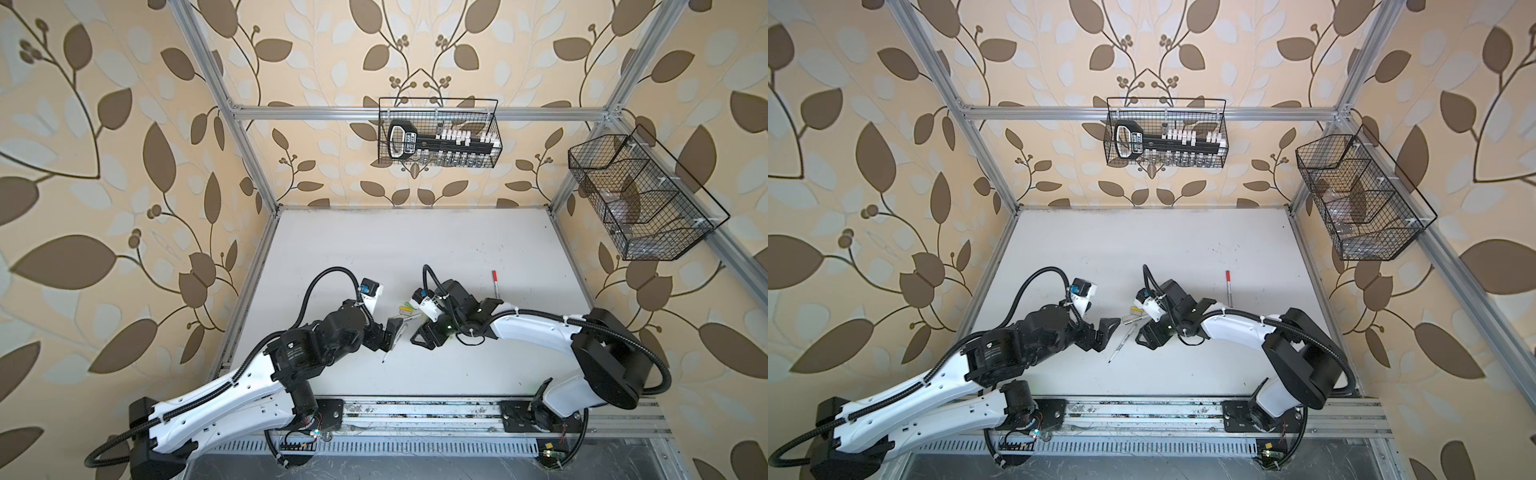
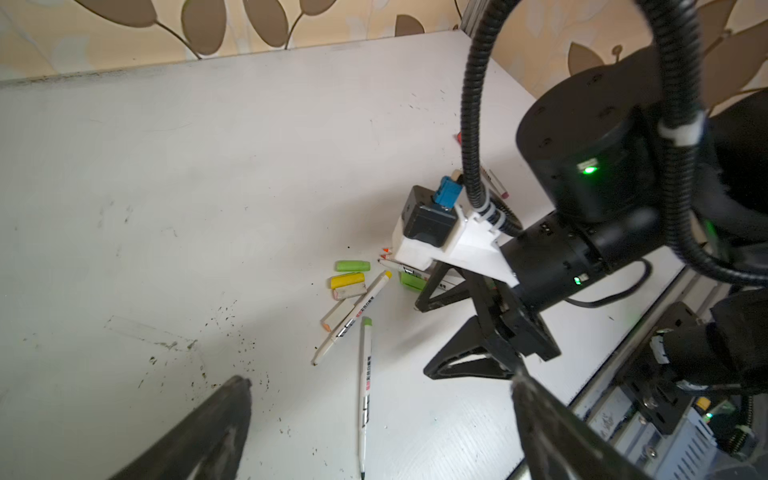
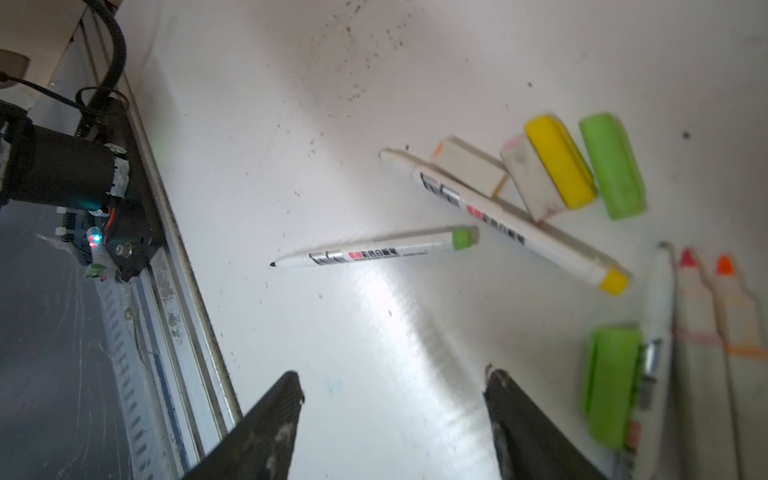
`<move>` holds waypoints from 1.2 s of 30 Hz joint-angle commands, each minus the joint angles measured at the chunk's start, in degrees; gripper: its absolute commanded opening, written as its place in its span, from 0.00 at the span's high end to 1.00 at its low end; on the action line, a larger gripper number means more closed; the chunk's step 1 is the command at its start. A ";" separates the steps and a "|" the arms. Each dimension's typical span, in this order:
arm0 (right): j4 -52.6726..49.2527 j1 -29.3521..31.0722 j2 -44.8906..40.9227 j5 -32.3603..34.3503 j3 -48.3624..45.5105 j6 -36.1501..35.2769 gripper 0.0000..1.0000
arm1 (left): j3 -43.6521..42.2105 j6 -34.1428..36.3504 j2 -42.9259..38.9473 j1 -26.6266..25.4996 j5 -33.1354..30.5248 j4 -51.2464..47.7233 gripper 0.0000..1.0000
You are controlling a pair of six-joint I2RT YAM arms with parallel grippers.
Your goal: Insert the pens into the pen caps
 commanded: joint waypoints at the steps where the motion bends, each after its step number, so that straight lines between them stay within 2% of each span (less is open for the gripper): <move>1: -2.55 1.96 4.62 -3.56 5.66 -3.78 0.27 | -0.82 -4.23 -3.43 0.48 -4.12 -4.89 0.01; 8: -8.78 4.29 14.30 -6.33 16.78 -7.05 0.26 | -2.86 -6.40 -10.41 0.48 -6.00 -7.34 0.01; 20: -15.71 4.71 21.85 -4.87 23.91 -11.96 0.25 | -3.68 -6.65 -14.77 0.48 -6.84 -9.45 0.01; 27: -19.33 4.03 22.44 -3.04 23.91 -15.39 0.23 | -4.03 -7.00 -14.68 0.52 -6.50 -8.77 0.01; 30: -19.88 4.77 19.91 -2.65 20.31 -17.68 0.17 | -4.53 -7.27 -14.68 0.48 -6.49 -8.26 0.01; 36: -19.97 8.25 15.55 7.16 14.70 -19.54 0.15 | -5.13 -7.12 -13.34 0.48 -5.97 -6.03 0.01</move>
